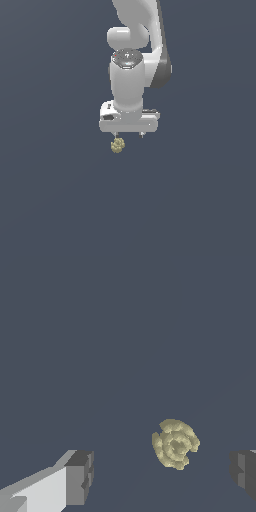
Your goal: Pick up the object and move it to a goal position.
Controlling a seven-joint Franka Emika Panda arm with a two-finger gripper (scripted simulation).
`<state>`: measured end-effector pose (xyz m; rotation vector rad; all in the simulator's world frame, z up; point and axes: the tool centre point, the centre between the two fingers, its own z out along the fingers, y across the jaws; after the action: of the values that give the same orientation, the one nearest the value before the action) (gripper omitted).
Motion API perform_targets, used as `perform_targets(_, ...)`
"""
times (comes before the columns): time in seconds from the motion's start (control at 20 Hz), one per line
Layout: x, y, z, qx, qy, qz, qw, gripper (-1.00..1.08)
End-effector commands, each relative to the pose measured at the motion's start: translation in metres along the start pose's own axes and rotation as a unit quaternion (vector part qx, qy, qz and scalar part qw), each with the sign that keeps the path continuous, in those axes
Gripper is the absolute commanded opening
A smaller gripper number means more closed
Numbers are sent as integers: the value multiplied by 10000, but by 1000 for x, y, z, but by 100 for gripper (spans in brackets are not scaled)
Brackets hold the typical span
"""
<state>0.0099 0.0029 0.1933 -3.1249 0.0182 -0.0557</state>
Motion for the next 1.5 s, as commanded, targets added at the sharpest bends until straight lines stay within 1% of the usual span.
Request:
perform_targets(0.0,0,0,0,0,0,0,10000,100)
perform_targets(0.45,0,2,-12,-31,13,-202,9998,100)
perform_targets(0.75,0,4,-9,-28,8,-114,9999,100)
perform_targets(0.95,-3,7,-2,-24,-6,106,9999,100)
perform_targets(1.15,-7,12,10,-21,-27,454,9990,100)
perform_targets(1.3,-12,18,22,-22,-48,802,9968,100)
perform_targets(1.45,-18,25,36,-29,-72,1225,9924,100)
